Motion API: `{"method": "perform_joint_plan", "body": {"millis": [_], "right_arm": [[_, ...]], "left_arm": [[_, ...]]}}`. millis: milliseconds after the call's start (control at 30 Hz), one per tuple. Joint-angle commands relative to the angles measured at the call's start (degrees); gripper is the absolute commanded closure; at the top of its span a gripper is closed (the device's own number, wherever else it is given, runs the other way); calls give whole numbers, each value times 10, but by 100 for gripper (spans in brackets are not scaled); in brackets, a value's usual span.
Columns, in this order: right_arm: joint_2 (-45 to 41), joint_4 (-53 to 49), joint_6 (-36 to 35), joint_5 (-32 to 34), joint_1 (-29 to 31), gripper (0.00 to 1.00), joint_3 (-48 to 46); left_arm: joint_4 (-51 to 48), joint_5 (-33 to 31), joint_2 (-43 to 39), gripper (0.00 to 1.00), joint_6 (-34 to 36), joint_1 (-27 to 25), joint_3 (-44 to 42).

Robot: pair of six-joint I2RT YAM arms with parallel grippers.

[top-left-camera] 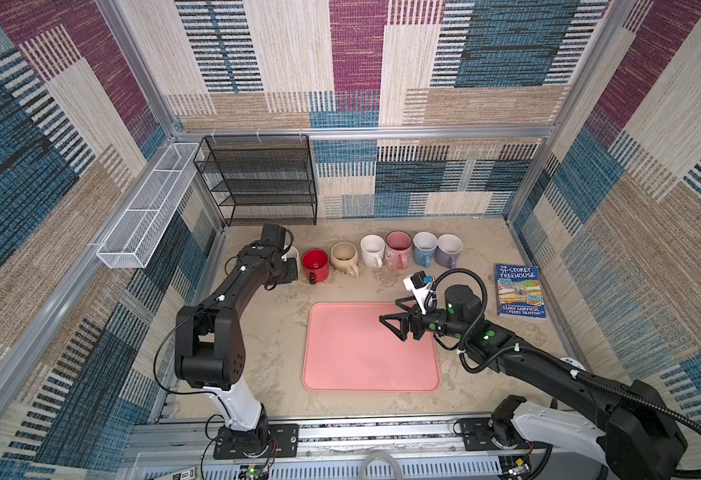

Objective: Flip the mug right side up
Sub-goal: 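Lower the green mug upright beside the red mug with the left gripper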

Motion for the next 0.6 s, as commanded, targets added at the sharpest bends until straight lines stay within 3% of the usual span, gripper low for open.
{"method": "perform_joint_plan", "body": {"millis": [0,567], "right_arm": [[4,6,-7,2,0,6,6],[11,0,-9,3,0,6,13]], "left_arm": [[37,7,6,100,13,3,8],[55,7,30,100,21,9,0]]}}
